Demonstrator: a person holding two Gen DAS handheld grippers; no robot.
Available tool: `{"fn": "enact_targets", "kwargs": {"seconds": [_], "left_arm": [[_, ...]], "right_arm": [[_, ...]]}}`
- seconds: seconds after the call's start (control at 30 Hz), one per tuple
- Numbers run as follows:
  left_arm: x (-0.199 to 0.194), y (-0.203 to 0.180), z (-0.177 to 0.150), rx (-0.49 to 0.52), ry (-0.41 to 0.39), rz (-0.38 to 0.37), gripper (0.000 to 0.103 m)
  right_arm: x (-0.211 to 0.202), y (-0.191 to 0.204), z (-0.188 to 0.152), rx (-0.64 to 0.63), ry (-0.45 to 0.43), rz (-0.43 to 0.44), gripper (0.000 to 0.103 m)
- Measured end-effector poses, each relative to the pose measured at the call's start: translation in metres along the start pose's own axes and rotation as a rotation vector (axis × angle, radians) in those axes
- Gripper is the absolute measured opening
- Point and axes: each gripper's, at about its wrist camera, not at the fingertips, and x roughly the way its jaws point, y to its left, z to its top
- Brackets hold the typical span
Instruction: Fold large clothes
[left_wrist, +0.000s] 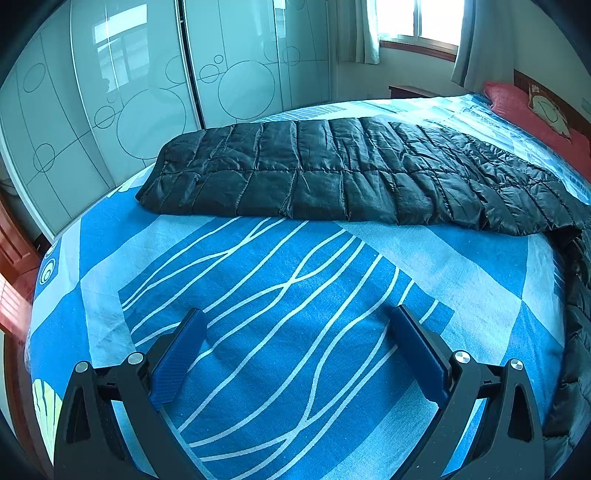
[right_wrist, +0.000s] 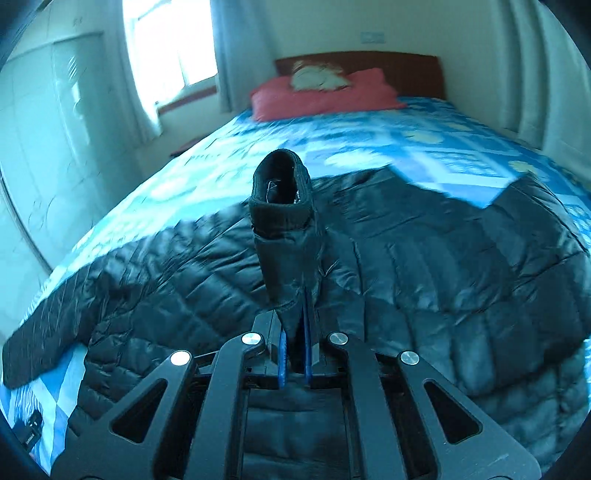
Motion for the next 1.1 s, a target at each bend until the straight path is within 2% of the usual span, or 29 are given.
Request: {"fn": "enact_targets", "kwargs": {"seconds": [0.23,0.47,0.5,0.53,0.57,0.6,0.63,0.73,0.83,0.87,0.9,0.97,1.03,1.1], "left_arm": [[-0.001,0.0,-0.001,0.001,-0.006,0.002,0.099],[-0.001,0.0,-0.001,0.001,-0.005,0.001,0.099],[-0.001,0.0,-0.001,0.001,-0.006,0.002,0.099],[-0.001,0.0,-0.001,0.002,-0.006,0.002,0.099],[-0.001,0.0,-0.001,0.002,-0.005,0.003,0.099],[-0.001,0.0,-0.001,0.002,-0.005,0.003,0.099],[-0.001,0.0,-0.001,0.001,-0.005,0.001,0.099],[-0.001,0.0,-0.001,0.001,-0.005,0.002,0.099],[-0.001,0.0,-0.002,0.001,-0.006,0.001,0.099],[-0.001,0.0,-0.002,0.0,-0.005,0.001,0.099],[-0.001,0.0,-0.002,0.001,-0.006,0.001,0.099],[-0.001,0.0,-0.002,0.001,-0.006,0.002,0.099],[0.0,0.0,-0.002,0.002,-0.006,0.003,0.099],[-0.001,0.0,-0.002,0.002,-0.006,0.002,0.099]], "right_arm": [[0.029,0.049,-0.007,-0.07,0.081,0.053,0.007],[0.053,0.078,-0.018,-0.162,0.184,0.048,0.015],[0.053,0.08,-0.018,-0.162,0.187,0.061,0.022],[0.051,0.082,-0.018,-0.156,0.187,0.098,0.035],[0.047,0.083,-0.018,-0.153,0.187,0.129,0.055],[0.043,0.086,-0.018,-0.153,0.185,0.158,0.064],[0.035,0.092,-0.02,-0.164,0.172,0.194,0.069],[0.01,0.102,-0.025,-0.205,0.139,0.231,0.069],[-0.024,0.087,-0.026,-0.189,0.095,0.262,0.067],[-0.038,0.073,-0.025,-0.173,0.069,0.258,0.062],[-0.048,0.057,-0.023,-0.156,0.051,0.244,0.059],[-0.065,0.013,-0.018,-0.106,0.033,0.194,0.037],[-0.077,-0.05,-0.009,-0.04,0.018,0.089,0.031],[-0.083,-0.112,0.0,0.049,-0.001,-0.026,0.03]]}}
